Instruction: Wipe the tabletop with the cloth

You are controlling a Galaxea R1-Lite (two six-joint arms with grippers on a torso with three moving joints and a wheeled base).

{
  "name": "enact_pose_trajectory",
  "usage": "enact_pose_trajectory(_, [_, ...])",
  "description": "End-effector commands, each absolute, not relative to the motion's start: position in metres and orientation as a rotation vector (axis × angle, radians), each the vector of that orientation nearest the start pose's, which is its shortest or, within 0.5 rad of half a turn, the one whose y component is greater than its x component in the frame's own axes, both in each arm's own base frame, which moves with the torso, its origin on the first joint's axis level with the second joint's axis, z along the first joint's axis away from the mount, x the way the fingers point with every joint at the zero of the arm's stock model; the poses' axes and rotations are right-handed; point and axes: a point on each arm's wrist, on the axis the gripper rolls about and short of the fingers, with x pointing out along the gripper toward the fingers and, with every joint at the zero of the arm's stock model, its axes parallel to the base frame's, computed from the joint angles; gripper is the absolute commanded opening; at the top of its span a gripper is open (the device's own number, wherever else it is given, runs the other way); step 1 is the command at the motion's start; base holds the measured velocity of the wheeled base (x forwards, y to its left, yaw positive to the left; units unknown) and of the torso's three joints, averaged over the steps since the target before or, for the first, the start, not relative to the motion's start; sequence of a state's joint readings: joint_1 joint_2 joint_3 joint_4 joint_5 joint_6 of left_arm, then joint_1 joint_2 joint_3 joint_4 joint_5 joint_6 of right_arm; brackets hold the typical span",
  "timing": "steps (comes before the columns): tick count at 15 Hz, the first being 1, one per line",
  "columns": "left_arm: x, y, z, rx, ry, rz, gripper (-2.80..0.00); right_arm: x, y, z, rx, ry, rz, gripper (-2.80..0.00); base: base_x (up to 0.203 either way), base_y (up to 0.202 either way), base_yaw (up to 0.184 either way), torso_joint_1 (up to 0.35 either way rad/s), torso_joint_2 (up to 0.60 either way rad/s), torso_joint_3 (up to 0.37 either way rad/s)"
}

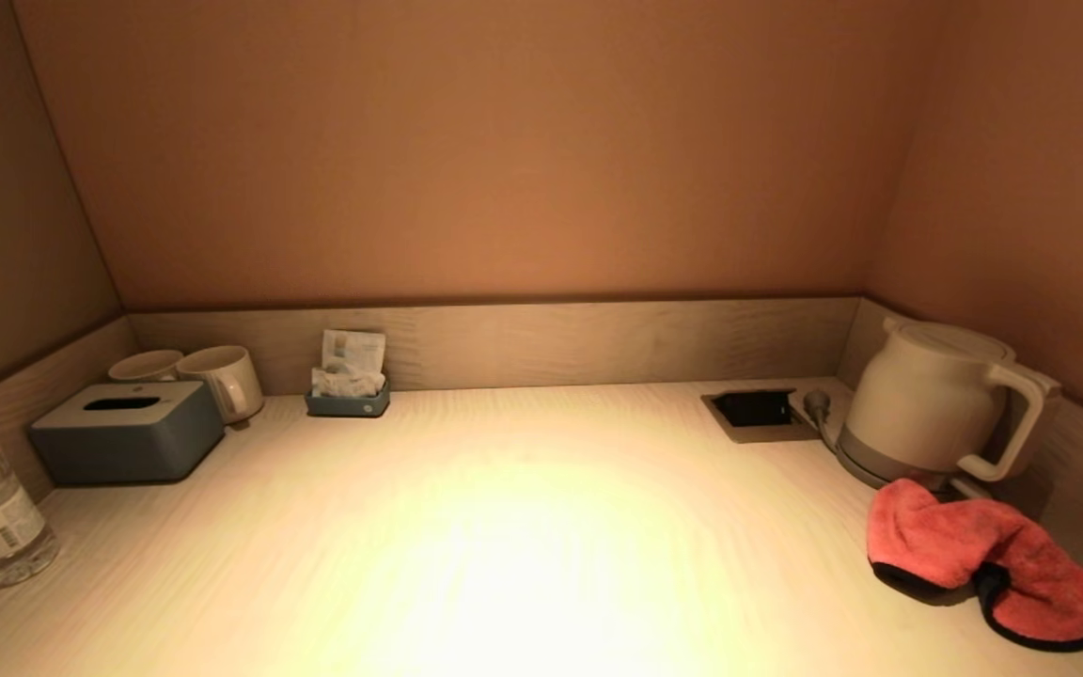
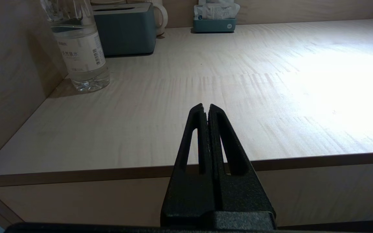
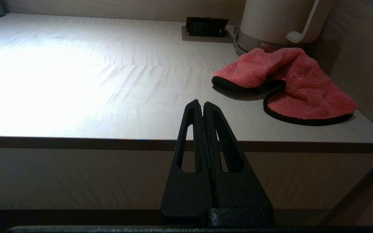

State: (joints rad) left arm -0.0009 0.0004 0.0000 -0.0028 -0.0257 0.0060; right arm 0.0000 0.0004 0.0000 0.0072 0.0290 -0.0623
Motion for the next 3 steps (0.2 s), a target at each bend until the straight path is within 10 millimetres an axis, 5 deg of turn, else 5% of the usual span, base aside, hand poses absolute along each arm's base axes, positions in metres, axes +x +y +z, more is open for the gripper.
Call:
enact_pose_trajectory(1, [-0.0227, -0.0006, 0.0758, 0.006, -0.002, -0.026, -2.80, -0.0227, 0.0007, 0.0747, -0.063, 0.008, 0.029, -2.80, 0.000, 0.000, 0.000, 0.000, 0.00, 0.000])
enact_pose_trajectory(3, [-0.0227, -0.0006, 0.0758, 0.006, -0.002, -0.028, -2.80, -0.0227, 0.0007, 0.0747, -0.063, 0.008, 0.029, -2.80, 0.000, 0.000, 0.000, 0.000, 0.00, 0.000])
